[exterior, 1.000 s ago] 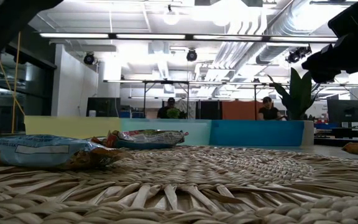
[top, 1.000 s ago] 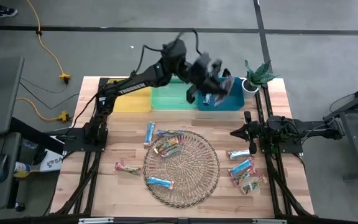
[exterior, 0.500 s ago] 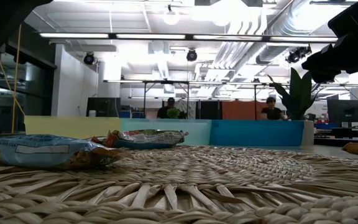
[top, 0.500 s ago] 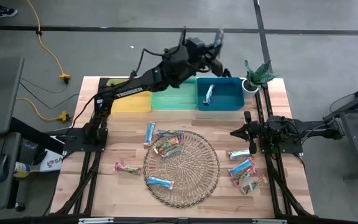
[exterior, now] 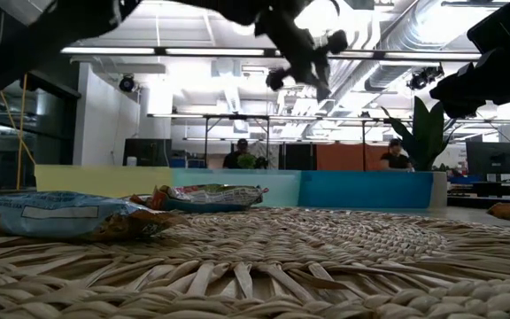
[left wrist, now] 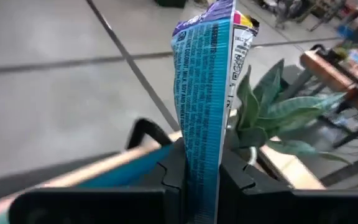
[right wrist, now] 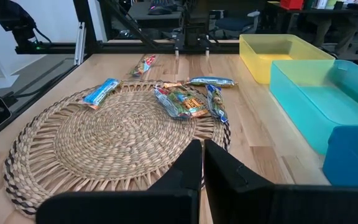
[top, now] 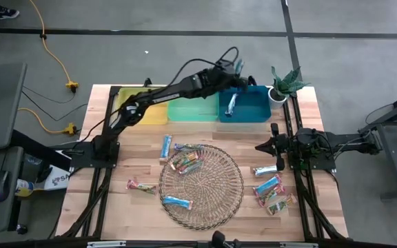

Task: Pick and place Granola Bars by type
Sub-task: Put the bottom blue granola bar into the blue bin, then put the blue granola bar into the blue bin

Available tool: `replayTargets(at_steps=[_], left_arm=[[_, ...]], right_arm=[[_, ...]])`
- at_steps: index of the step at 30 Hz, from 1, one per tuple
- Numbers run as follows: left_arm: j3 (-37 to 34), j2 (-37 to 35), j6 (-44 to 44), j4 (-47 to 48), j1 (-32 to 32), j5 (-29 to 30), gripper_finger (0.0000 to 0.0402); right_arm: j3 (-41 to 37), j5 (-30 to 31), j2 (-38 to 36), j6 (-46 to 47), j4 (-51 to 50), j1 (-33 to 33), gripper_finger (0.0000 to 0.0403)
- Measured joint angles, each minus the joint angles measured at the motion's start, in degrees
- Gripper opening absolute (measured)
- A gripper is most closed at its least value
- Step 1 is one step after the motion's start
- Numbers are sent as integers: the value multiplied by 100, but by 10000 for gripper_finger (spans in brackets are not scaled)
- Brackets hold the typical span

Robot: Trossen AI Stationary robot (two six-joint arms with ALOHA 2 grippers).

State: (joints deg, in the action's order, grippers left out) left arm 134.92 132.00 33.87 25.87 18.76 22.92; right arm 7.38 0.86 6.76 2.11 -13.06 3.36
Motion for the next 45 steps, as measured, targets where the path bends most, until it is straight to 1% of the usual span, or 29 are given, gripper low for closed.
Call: replayTargets(at_steps=[3, 7, 11, 17, 21, 24, 26, 28, 31, 35, 39, 41, 45], left_arm=[[6, 239, 351, 57, 0, -304, 41], [6, 545, 458, 111, -6, -343, 41], [6, 760, 877, 356, 3, -607, 41], [6, 1038, 1045, 717, 36, -634, 42], [6, 1225, 1444, 867, 156, -1189, 42], [-5, 1358, 1590, 750, 285, -1684, 47], [-5, 1364, 1609, 694, 359, -1892, 59], [-3, 1341, 1599, 665, 404, -1919, 77], [-3, 1336, 1567, 663, 460, -1985, 115], [-1, 1336, 1581, 682, 501, -2240, 173], [-1, 1336, 1587, 661, 488, -2247, 219], [-1, 1336, 1549, 523, 488, -2323, 234], [-1, 1286, 1310, 175, 552, -2875, 243]], right_arm=[[0, 0, -1, 1, -4, 1, 0], [0, 0, -2, 0, 5, 0, 0], [0, 0, -2, 0, 0, 2, 0], [0, 0, -1, 1, 1, 1, 0], [0, -1, -1, 1, 1, 1, 0], [0, 0, 0, 0, 0, 0, 0], [0, 0, 0, 2, 0, 0, 0], [0, 0, 0, 2, 0, 2, 0], [0, 0, -1, 1, 0, 1, 0], [0, 0, 0, 2, 0, 1, 0], [0, 2, -2, 2, 0, 2, 0], [0, 0, 0, 0, 0, 2, 0], [0, 1, 0, 2, 0, 2, 0]])
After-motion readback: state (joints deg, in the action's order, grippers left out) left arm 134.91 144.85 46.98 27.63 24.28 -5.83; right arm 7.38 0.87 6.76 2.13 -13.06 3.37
